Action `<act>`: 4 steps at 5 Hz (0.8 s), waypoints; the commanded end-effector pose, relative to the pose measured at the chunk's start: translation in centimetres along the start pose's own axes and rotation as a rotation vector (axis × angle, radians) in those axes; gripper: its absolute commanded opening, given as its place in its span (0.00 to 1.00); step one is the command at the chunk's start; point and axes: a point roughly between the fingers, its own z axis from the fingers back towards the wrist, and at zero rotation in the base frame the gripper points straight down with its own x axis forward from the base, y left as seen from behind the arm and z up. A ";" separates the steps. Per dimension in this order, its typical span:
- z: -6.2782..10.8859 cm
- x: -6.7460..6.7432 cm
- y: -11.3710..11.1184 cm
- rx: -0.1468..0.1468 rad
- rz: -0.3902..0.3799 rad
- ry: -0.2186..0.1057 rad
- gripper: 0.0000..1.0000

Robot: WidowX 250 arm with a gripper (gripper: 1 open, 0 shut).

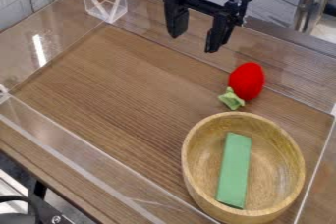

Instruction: Move the red fruit to the left

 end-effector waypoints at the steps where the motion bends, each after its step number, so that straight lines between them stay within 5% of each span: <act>1: -1.6 0.9 0.3 -0.002 -0.013 0.008 1.00; 2: -3.5 2.3 -0.6 -0.007 -0.015 -0.012 1.00; 4: -6.2 2.6 -4.8 -0.014 0.182 -0.061 1.00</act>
